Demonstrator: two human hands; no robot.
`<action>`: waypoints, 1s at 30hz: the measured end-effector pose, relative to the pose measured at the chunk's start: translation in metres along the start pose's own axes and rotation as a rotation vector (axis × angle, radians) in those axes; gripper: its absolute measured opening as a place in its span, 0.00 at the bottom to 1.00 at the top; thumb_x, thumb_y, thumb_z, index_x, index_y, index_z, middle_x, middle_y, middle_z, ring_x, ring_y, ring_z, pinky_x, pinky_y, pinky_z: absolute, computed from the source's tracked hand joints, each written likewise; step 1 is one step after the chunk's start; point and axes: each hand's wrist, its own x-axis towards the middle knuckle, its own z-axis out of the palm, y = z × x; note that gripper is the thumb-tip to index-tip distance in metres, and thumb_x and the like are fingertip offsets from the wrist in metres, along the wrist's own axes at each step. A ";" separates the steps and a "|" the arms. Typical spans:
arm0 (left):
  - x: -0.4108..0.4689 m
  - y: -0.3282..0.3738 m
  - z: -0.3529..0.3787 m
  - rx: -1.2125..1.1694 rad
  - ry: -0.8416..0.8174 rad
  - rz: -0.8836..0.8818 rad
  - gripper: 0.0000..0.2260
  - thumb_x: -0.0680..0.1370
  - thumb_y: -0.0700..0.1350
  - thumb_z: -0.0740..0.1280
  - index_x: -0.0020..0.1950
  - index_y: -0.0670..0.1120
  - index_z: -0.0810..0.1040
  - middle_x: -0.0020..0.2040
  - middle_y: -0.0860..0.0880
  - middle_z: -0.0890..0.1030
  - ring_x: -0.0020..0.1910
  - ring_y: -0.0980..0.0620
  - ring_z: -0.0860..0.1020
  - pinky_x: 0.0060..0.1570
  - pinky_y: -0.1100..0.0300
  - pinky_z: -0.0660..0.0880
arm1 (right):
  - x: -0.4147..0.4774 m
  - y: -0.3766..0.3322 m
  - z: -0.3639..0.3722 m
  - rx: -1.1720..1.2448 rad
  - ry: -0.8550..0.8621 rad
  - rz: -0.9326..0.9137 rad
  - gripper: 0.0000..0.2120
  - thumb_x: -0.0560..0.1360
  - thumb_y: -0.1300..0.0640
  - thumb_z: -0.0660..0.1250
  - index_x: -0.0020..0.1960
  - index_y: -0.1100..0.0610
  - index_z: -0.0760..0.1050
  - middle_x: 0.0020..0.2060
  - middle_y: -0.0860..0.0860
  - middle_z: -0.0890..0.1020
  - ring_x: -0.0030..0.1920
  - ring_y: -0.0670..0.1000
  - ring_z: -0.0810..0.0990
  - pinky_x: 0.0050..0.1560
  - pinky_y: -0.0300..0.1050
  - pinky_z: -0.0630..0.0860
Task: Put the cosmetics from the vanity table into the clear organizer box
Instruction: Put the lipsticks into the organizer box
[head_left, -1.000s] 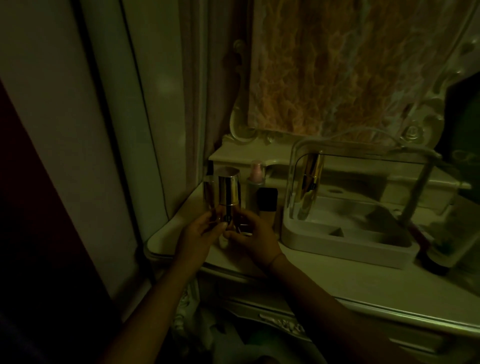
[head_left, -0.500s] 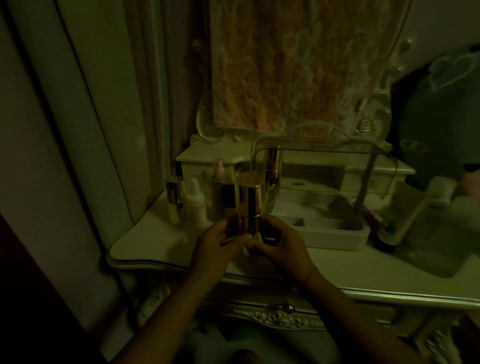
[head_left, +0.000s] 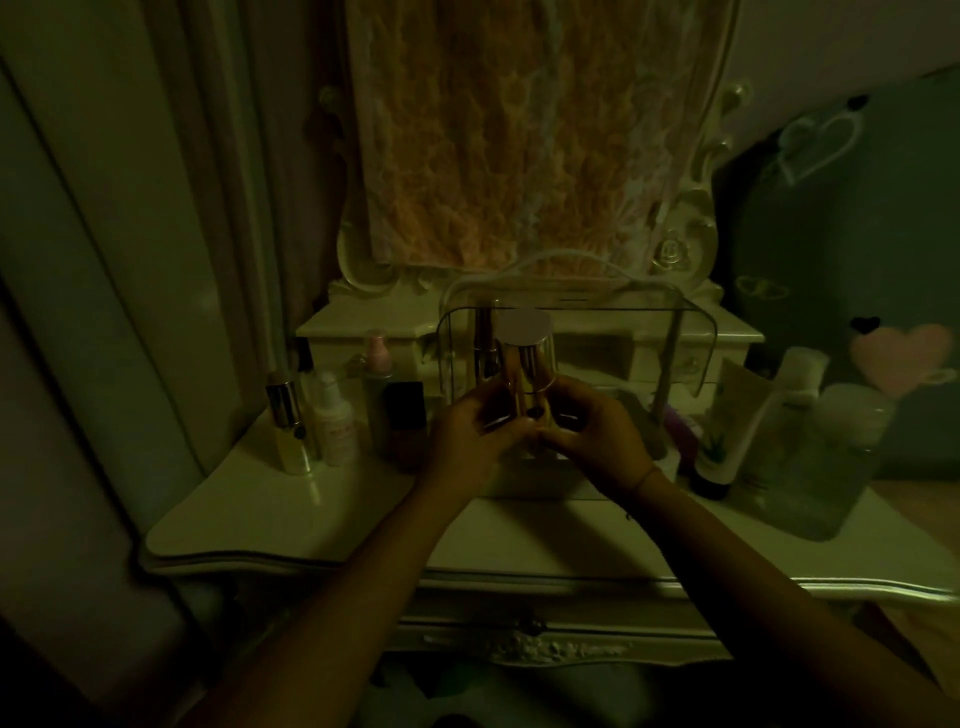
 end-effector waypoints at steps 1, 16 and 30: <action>0.005 -0.002 0.002 0.018 0.002 -0.002 0.17 0.70 0.40 0.72 0.42 0.65 0.79 0.42 0.64 0.83 0.48 0.62 0.80 0.47 0.66 0.77 | 0.004 0.003 -0.002 -0.006 -0.005 0.006 0.23 0.67 0.62 0.73 0.60 0.52 0.73 0.54 0.51 0.81 0.56 0.46 0.79 0.61 0.51 0.76; 0.045 -0.027 0.018 0.108 0.078 -0.050 0.13 0.72 0.41 0.70 0.49 0.59 0.77 0.45 0.60 0.79 0.48 0.59 0.78 0.47 0.62 0.74 | 0.050 0.043 -0.009 -0.022 -0.024 0.160 0.24 0.67 0.66 0.72 0.61 0.56 0.72 0.55 0.52 0.80 0.55 0.49 0.78 0.53 0.40 0.77; 0.010 -0.049 -0.015 0.396 -0.073 -0.036 0.04 0.72 0.44 0.70 0.45 0.53 0.79 0.41 0.62 0.76 0.42 0.66 0.75 0.41 0.74 0.72 | 0.078 0.061 0.001 0.021 -0.086 0.338 0.26 0.68 0.66 0.70 0.63 0.57 0.68 0.51 0.57 0.79 0.48 0.53 0.79 0.41 0.40 0.78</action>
